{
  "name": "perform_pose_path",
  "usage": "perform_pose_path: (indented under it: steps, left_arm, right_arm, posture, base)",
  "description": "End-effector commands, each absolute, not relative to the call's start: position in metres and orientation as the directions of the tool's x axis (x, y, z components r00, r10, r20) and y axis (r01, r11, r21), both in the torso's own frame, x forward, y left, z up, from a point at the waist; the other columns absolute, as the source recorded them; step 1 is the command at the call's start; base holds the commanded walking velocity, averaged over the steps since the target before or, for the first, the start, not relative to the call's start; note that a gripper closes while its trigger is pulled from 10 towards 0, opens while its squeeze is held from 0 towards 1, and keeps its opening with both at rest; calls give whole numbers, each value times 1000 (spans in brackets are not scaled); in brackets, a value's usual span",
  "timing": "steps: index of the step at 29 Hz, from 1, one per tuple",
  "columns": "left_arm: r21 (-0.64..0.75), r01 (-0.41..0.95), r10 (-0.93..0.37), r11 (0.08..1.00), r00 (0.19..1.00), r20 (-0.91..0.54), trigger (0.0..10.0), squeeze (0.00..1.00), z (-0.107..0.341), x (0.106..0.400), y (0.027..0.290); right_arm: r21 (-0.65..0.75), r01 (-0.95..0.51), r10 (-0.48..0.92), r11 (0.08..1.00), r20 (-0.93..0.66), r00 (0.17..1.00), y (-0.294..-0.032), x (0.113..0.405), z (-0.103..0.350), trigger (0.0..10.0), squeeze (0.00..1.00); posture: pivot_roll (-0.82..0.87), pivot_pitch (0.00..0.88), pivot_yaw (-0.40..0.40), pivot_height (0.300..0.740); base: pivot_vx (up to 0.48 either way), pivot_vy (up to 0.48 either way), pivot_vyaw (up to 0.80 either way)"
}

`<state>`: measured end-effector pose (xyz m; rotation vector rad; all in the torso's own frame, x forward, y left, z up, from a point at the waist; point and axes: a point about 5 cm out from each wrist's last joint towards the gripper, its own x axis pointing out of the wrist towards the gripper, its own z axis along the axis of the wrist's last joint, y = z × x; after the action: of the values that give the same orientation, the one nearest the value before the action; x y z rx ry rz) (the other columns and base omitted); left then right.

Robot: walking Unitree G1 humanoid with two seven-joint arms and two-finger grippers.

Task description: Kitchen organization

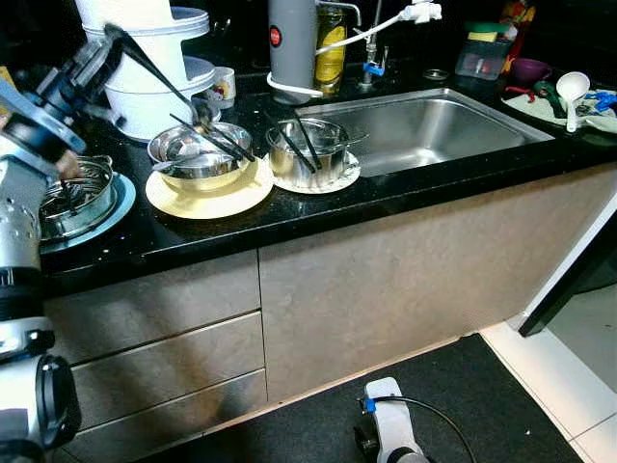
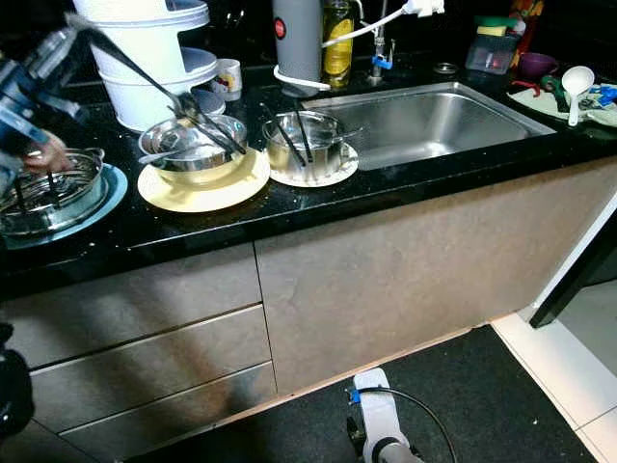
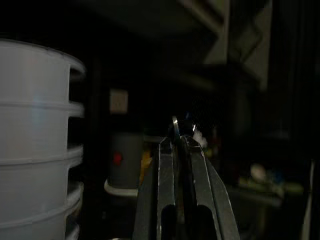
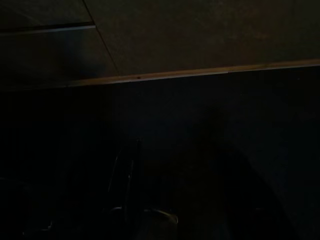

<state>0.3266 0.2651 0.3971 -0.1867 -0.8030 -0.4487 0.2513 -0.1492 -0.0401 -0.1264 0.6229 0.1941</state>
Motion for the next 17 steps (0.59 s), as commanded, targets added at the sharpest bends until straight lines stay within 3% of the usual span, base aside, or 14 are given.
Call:
perform_pose_path:
  steps: [1,3,10,12,17]
  left_arm:
    - [-34,514,-311,857,568,762,0,0,404,323,259]
    - [-73,587,-337,806,557,759,0,0,403,325,245]
    - [-154,694,-317,703,500,806,0,0,407,325,230]
    - [-180,780,-377,600,474,795,0,0,404,325,218]
    - [-165,847,-525,505,454,720,0,0,391,323,196]
  right_arm:
    - [-61,-232,146,971,-615,775,-149,248,-43,10000,0]
    - [-63,-229,143,971,-614,776,-151,249,-43,10000,0]
    - [-63,-227,142,972,-615,776,-152,247,-44,10000,0]
    - [-62,-226,141,972,-616,775,-152,246,-44,10000,0]
    - [-57,-220,139,974,-614,777,-151,247,-44,10000,0]
  posture:
    - [-30,94,1,740]
    - [-33,99,1,740]
    - [-39,102,4,740]
    - [-38,104,6,740]
    - [-34,109,13,740]
  base:
    - [0,0,0]
    - [0,0,0]
    - [0,0,0]
    - [0,0,0]
    - [0,0,0]
